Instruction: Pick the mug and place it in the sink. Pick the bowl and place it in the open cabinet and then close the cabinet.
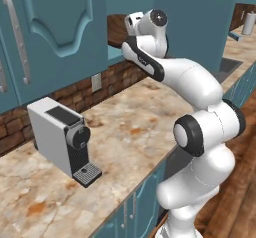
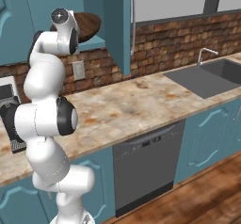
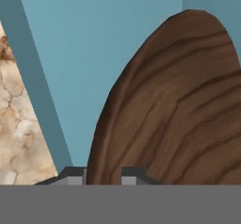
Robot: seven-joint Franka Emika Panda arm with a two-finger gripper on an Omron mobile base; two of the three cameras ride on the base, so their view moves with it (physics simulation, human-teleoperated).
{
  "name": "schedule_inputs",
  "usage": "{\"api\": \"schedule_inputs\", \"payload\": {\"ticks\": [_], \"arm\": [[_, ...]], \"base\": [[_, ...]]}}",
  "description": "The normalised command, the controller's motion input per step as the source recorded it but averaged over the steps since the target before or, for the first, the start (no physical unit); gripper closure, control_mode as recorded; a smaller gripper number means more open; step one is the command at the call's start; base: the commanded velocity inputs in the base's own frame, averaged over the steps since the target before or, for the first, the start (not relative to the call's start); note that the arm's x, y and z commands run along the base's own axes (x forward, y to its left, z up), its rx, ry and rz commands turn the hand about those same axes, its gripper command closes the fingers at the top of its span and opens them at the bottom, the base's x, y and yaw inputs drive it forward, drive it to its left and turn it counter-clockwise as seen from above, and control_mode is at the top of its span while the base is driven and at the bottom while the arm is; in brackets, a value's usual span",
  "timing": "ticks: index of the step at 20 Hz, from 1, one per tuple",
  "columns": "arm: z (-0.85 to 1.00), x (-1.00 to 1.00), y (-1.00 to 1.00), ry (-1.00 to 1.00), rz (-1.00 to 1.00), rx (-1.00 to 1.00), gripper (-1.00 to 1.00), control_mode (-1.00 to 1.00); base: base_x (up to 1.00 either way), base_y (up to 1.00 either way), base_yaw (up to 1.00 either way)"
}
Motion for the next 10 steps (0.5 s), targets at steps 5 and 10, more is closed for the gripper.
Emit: {"api": "schedule_inputs", "payload": {"ticks": [5, 10], "arm": [[0.00, 0.16, 0.00, 0.00, 0.02, 0.00, 1.00, -1.00], [0.00, 0.14, -0.09, 0.00, 0.05, 0.01, 1.00, -1.00]], "base": [[0.00, 0.00, 0.00], [0.00, 0.00, 0.00]]}}
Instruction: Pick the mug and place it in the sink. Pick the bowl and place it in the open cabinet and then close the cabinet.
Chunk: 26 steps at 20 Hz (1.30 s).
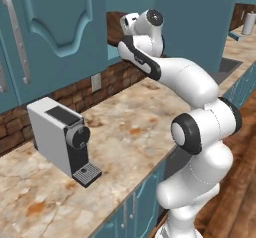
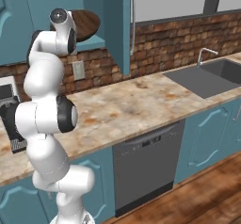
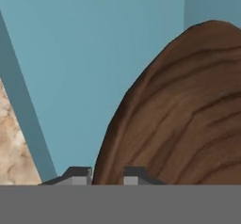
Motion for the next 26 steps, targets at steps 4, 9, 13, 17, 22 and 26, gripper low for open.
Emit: {"api": "schedule_inputs", "payload": {"ticks": [4, 9, 13, 17, 22, 26], "arm": [[0.00, 0.29, -0.22, 0.03, 0.10, 0.04, 1.00, -1.00], [0.02, 0.60, -0.17, 0.14, 0.13, 0.05, 1.00, -1.00], [0.07, 0.36, -0.39, 0.17, 0.16, 0.09, 1.00, -1.00], [0.11, 0.14, -0.38, 0.13, 0.16, 0.09, -1.00, -1.00], [0.09, 0.00, -0.20, 0.05, 0.16, 0.05, -1.00, -1.00], [0.00, -0.42, 0.03, 0.00, 0.13, 0.00, -1.00, -1.00]], "base": [[0.00, 0.00, 0.00], [0.00, 0.00, 0.00], [0.00, 0.00, 0.00], [0.00, 0.00, 0.00], [0.00, 0.00, 0.00], [0.00, 0.00, 0.00]]}}
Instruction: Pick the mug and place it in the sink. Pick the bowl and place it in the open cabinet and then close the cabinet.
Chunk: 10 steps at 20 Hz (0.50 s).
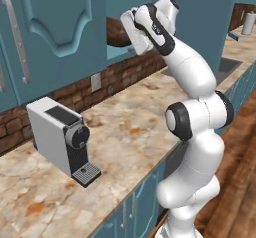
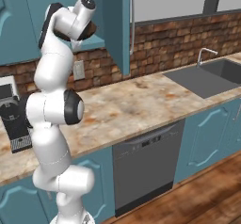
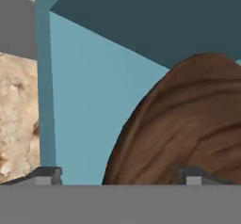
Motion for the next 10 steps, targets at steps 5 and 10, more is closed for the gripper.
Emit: {"api": "schedule_inputs", "payload": {"ticks": [5, 10], "arm": [[-0.06, -0.42, 0.11, -0.09, 0.14, -0.07, -1.00, -1.00], [0.20, -0.01, 0.00, -0.21, 0.11, -0.10, -1.00, -1.00]], "base": [[0.00, 0.00, 0.00], [0.00, 0.00, 0.00]]}}
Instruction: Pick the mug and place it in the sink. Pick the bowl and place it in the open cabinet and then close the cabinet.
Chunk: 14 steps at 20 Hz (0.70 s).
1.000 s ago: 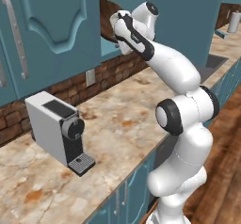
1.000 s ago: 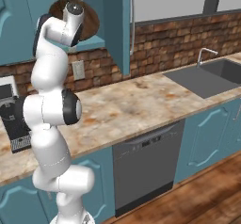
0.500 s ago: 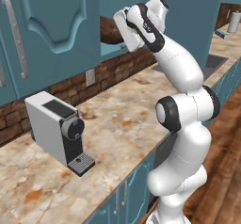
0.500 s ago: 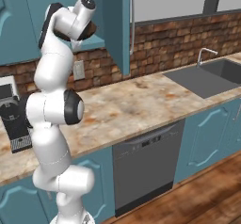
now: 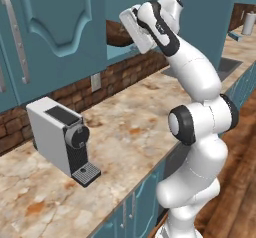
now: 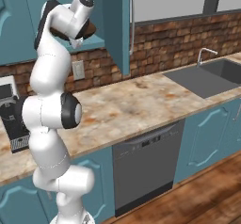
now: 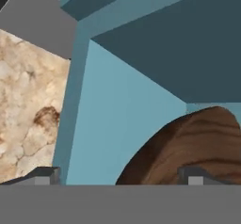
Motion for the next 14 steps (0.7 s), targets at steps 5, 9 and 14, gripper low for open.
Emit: {"api": "schedule_inputs", "payload": {"ticks": [5, 9, 14], "arm": [[0.58, -0.16, -0.05, -0.20, 0.11, -0.05, -1.00, -1.00], [0.03, -0.78, -0.30, -0.06, 0.10, 0.00, -1.00, -1.00], [-0.05, -1.00, -0.46, 0.00, 0.05, 0.00, -1.00, -1.00]], "base": [[0.00, 0.00, 0.00], [0.00, 0.00, 0.00], [0.00, 0.00, 0.00]]}}
